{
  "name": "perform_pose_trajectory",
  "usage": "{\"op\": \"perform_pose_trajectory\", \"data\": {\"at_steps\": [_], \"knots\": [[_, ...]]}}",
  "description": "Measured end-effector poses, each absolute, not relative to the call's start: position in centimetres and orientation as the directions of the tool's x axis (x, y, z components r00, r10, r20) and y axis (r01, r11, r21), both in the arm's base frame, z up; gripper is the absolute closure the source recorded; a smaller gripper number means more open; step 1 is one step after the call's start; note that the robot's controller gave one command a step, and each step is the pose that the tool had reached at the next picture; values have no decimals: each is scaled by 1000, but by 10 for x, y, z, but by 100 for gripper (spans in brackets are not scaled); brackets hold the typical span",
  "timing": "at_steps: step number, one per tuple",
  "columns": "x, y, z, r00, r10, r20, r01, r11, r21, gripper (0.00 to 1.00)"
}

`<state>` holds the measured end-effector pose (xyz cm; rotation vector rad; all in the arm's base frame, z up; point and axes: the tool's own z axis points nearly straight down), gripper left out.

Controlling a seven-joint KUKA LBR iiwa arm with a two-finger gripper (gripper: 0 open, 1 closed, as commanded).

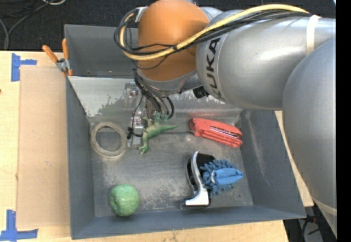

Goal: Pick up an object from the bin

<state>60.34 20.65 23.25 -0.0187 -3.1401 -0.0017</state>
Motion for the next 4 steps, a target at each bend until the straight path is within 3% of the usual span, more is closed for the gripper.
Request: {"op": "perform_pose_trajectory", "data": {"at_steps": [1, 2, 3, 4], "knots": [[603, 206, 232, -1000, 12, 2, 12, 1000, 1, 0], [566, 147, 181, -1000, 5, 9, 5, 1000, -2, 0], [579, 157, 193, -1000, -23, -9, -23, 1000, 6, 0], [569, 138, 170, -1000, -6, 4, -6, 1000, 1, 0]]}}
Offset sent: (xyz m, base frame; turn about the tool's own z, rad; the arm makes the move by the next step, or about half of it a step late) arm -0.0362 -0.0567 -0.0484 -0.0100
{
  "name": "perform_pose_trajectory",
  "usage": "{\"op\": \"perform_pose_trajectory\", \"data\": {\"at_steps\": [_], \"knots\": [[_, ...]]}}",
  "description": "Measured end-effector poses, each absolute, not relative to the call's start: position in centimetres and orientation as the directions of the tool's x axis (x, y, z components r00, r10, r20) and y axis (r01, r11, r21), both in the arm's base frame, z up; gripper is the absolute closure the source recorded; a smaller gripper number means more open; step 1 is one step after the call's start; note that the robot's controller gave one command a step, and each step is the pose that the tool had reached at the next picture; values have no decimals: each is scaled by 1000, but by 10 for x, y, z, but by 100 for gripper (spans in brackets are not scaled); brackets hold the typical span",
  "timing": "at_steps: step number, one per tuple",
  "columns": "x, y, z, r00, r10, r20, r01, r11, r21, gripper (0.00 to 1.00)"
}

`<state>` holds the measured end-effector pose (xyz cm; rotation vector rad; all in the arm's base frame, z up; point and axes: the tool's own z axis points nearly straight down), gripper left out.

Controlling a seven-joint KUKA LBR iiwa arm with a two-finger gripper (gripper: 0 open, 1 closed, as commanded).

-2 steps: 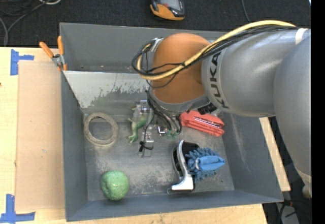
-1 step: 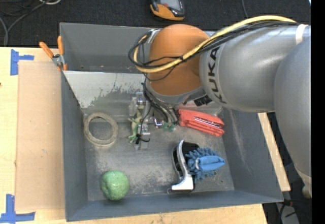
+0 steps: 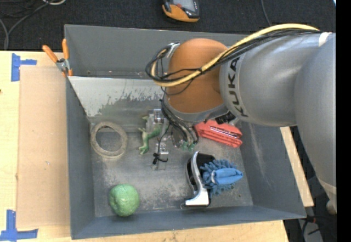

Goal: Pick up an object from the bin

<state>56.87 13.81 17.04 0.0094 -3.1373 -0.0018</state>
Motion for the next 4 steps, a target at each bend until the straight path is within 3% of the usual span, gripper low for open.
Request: {"op": "perform_pose_trajectory", "data": {"at_steps": [1, 2, 3, 4], "knots": [[558, 140, 128, -999, -33, -4, -33, 999, 5, 0], [552, 137, 156, -1000, -28, 4, -28, 1000, 3, 0], [483, 177, 170, -998, -60, 11, -60, 998, 4, 0], [544, 93, 137, -986, -165, -11, -165, 986, 0, 0]]}}
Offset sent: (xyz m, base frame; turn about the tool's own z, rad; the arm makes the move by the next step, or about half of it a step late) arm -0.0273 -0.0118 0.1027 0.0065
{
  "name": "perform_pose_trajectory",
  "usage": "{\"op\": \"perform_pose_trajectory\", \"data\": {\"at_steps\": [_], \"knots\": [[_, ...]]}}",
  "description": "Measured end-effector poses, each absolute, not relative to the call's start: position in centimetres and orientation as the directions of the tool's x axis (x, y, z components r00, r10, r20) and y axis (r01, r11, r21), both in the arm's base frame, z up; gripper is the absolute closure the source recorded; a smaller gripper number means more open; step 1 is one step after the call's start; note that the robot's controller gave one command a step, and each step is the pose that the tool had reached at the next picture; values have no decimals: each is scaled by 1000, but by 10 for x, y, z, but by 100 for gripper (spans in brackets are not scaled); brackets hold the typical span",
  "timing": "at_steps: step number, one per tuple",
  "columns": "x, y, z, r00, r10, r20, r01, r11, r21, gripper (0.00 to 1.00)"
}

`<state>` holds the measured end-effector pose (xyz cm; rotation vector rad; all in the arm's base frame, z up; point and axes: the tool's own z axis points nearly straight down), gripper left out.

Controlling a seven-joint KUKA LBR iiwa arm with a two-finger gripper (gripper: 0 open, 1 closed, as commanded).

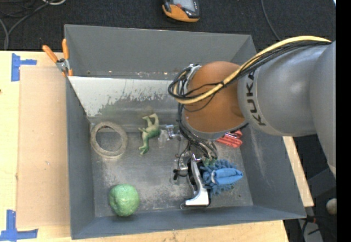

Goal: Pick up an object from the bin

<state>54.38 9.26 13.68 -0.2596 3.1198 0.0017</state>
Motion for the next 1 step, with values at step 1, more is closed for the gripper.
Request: {"op": "perform_pose_trajectory", "data": {"at_steps": [1], "knots": [[522, 200, 143, -966, -258, 3, -258, 966, 8, 0]]}}
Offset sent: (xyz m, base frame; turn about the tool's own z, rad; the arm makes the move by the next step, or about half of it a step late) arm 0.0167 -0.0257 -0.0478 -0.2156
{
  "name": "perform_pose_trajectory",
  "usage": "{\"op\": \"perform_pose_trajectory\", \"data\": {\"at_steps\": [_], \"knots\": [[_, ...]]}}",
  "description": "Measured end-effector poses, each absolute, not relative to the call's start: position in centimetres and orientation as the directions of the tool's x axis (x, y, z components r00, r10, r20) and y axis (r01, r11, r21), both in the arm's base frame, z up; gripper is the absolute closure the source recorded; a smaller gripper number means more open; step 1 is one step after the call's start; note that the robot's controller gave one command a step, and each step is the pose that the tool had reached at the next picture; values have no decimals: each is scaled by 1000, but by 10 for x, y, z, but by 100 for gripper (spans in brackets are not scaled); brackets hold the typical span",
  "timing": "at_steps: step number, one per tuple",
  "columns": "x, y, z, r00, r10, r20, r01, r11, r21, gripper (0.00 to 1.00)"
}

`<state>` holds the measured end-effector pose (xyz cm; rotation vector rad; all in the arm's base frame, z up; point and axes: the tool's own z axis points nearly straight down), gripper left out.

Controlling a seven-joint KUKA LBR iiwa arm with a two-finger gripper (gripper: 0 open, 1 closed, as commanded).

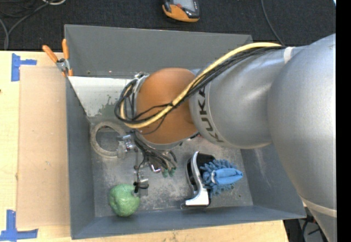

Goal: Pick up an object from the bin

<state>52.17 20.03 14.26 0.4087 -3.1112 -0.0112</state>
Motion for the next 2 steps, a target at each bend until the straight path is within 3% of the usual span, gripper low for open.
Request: {"op": "perform_pose_trajectory", "data": {"at_steps": [1, 2], "knots": [[525, 187, 134, -959, -283, -1, -283, 959, 12, 0], [527, 150, 96, -955, -296, 4, -296, 955, 13, 0]]}}
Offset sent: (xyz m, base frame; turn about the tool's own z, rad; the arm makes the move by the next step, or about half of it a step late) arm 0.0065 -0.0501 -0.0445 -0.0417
